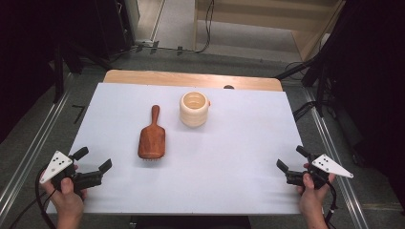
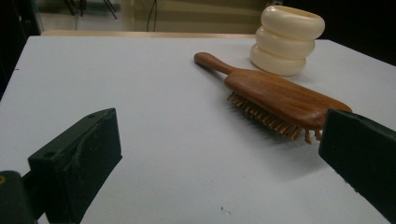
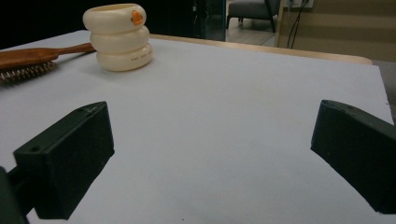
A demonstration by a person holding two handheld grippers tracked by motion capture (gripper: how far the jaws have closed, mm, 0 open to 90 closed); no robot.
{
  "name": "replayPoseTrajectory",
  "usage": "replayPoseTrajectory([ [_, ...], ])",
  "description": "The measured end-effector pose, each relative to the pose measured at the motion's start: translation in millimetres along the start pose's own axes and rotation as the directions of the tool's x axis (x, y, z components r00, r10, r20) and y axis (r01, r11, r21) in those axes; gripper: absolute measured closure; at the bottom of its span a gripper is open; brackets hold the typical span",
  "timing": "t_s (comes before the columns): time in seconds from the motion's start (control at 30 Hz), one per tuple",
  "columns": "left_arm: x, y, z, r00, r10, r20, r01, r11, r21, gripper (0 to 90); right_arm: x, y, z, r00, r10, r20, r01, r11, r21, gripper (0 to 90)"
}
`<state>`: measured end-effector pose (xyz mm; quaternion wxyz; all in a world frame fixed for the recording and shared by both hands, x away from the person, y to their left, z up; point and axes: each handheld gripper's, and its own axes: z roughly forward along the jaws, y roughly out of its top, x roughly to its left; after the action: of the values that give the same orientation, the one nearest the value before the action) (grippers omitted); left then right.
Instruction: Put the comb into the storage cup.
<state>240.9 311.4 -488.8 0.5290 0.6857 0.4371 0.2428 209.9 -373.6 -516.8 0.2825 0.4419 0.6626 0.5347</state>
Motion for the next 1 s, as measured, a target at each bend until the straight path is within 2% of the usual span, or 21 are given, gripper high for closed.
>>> replayPoseTrajectory([
  [0.13,-0.1,0.8,0.9,1.0,-0.001,0.001,0.001,1.0,0.005,0.0,1.2,-0.4,0.1,1.0,-0.001,-0.006,0.001,1.0,0.002,0.0],
  [0.27,-1.6,2.5,1.0,0.9999,0.0,-0.015,0.0,1.0,0.008,0.0,2.6,-0.5,1.6,0.9998,-0.017,-0.01,0.017,1.0,0.005,0.0],
  [0.37,-6.9,6.1,3.5,0.9997,0.017,-0.02,-0.017,0.9994,0.029,0.0,2.5,-0.5,1.6,0.9996,-0.022,-0.017,0.022,1.0,0.001,0.0],
  [0.47,-10.2,8.9,4.3,0.9995,0.024,-0.022,-0.023,0.9995,0.024,0.0,2.8,-0.4,1.6,0.9995,-0.02,-0.023,0.02,1.0,-0.002,0.0],
  [0.7,-19.1,25.1,3.7,0.9996,0.018,-0.022,-0.018,0.9998,-0.001,0.0,3.4,-0.6,1.6,0.9993,-0.026,-0.026,0.026,1.0,0.002,0.0],
  [0.87,-22.6,34.5,9.0,0.9994,0.014,-0.031,-0.013,0.9996,0.025,0.0,4.4,-0.7,1.7,0.999,-0.033,-0.031,0.034,0.999,0.006,0.0],
  [1.0,-25.2,40.6,17.1,0.9998,0.01,-0.019,-0.009,0.9993,0.036,0.0,5.3,-0.7,2.2,0.9986,-0.042,-0.032,0.042,0.999,0.011,0.0],
])
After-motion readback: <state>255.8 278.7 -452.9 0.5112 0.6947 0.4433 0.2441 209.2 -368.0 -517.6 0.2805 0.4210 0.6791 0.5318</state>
